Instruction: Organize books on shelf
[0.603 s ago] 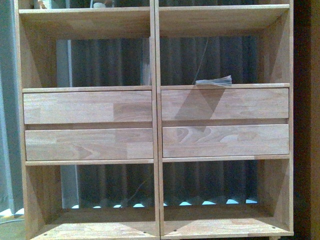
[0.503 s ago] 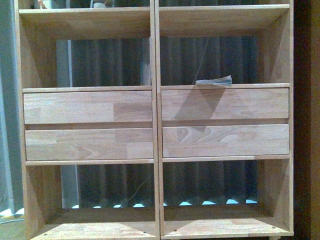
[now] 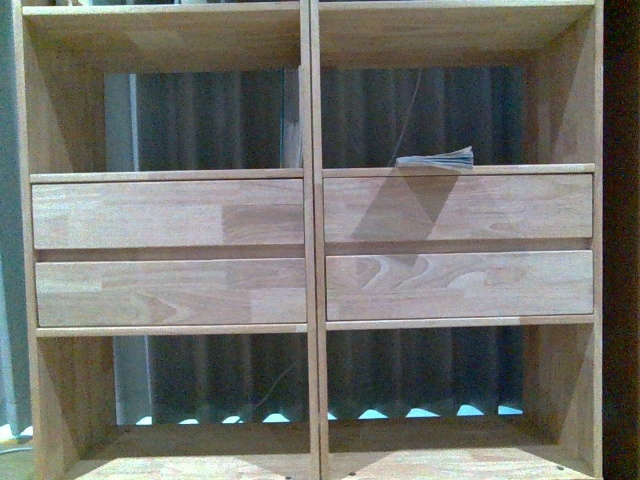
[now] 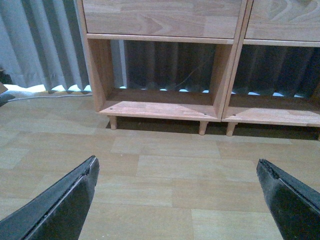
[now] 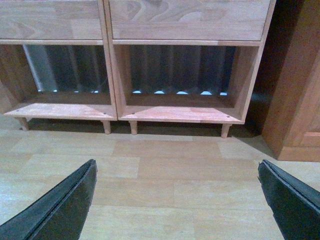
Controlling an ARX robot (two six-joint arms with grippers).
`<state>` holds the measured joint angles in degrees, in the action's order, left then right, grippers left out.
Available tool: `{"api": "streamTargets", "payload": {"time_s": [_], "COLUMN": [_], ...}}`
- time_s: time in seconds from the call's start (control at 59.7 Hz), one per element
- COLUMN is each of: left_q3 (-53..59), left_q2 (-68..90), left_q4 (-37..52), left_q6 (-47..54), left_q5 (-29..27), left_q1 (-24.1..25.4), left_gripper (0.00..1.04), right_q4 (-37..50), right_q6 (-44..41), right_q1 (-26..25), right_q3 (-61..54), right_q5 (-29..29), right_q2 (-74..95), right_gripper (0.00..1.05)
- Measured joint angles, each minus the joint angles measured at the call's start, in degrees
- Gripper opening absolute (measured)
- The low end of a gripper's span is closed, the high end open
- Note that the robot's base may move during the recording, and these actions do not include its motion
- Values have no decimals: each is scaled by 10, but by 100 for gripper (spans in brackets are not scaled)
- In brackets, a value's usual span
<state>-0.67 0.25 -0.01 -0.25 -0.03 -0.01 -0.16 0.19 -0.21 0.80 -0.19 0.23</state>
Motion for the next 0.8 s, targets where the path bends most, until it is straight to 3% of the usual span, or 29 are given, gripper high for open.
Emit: {"api": "streamTargets", "payload": {"time_s": [0.804], "left_q3": [0], "left_q2": [0], "left_q4": [0], "left_q6": [0], "left_q5": [0], "left_q1": [0], "left_gripper": [97], "right_q4": [0], "right_q6": [0], "right_q1": [0], "right_q3": [0], "right_q5": [0], "right_q2": [0], "right_gripper": [98]}}
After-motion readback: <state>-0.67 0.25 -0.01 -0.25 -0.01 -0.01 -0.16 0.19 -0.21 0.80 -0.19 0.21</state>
